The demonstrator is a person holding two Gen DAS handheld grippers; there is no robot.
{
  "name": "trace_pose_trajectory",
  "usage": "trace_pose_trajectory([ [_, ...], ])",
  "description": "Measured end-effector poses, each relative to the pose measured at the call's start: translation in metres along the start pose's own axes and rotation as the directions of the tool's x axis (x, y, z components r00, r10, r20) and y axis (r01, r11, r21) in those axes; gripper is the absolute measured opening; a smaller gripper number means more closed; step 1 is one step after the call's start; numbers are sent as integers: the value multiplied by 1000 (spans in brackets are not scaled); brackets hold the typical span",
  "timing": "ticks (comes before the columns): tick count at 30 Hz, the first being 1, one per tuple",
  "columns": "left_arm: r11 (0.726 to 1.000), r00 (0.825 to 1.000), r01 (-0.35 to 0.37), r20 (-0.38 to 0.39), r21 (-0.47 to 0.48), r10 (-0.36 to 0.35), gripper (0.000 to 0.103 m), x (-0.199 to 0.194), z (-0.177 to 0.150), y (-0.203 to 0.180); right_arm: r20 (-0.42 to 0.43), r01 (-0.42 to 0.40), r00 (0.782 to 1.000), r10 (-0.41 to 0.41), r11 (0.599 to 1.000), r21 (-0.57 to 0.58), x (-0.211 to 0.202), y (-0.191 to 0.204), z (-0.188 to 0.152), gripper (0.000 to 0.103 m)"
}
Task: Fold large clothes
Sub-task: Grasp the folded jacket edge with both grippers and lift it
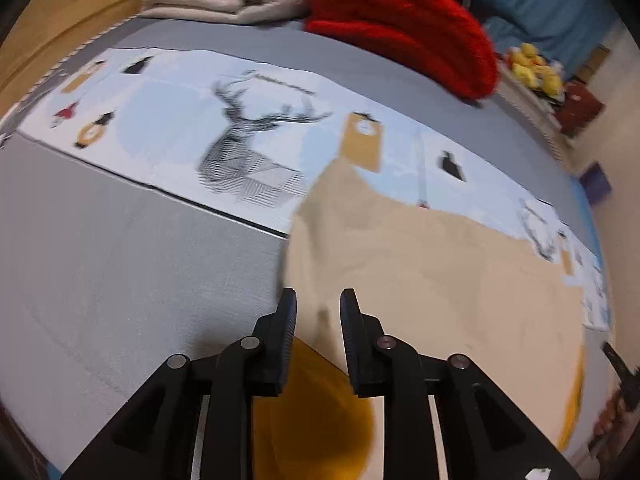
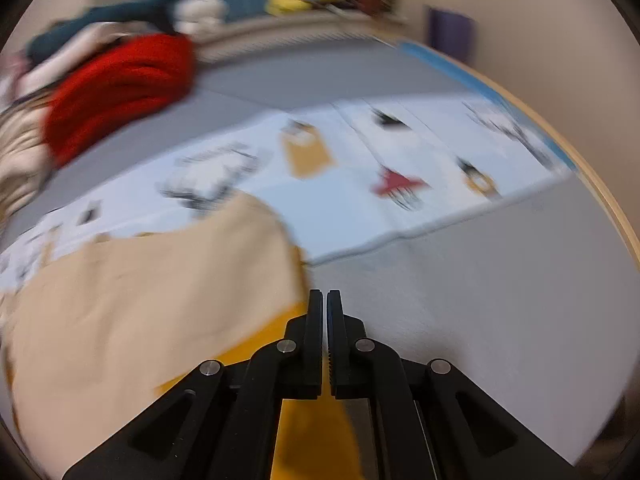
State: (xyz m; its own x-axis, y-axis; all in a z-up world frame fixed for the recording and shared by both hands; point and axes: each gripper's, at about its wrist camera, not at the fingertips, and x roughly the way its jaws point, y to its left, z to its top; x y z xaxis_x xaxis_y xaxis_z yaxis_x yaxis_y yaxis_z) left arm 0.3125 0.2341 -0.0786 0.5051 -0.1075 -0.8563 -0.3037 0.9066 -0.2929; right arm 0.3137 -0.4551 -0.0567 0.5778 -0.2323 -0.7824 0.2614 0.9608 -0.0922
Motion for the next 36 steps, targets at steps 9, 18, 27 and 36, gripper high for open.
trace_pose_trajectory([
  [9, 969, 947, -39, -301, 244, 114, 30, 65, -45, -21, -354, -35, 926, -129, 906, -422, 52, 37, -81, 3],
  [18, 915, 948, 138, -317, 378, -12, 26, 10, -75, -41, -269, -105, 963, 13, 938, -331, 10, 25, -64, 3],
  [27, 880, 905, 59, -397, 471, 152, 30, 19, -117, -6, -342, -53, 929, -141, 864, -501, 9, 16, -121, 3],
  [36, 808, 891, -149, -277, 570, 360, 28, 0, -142, 1, -351, 113, 859, -372, 807, -580, 2, -15, -148, 3],
])
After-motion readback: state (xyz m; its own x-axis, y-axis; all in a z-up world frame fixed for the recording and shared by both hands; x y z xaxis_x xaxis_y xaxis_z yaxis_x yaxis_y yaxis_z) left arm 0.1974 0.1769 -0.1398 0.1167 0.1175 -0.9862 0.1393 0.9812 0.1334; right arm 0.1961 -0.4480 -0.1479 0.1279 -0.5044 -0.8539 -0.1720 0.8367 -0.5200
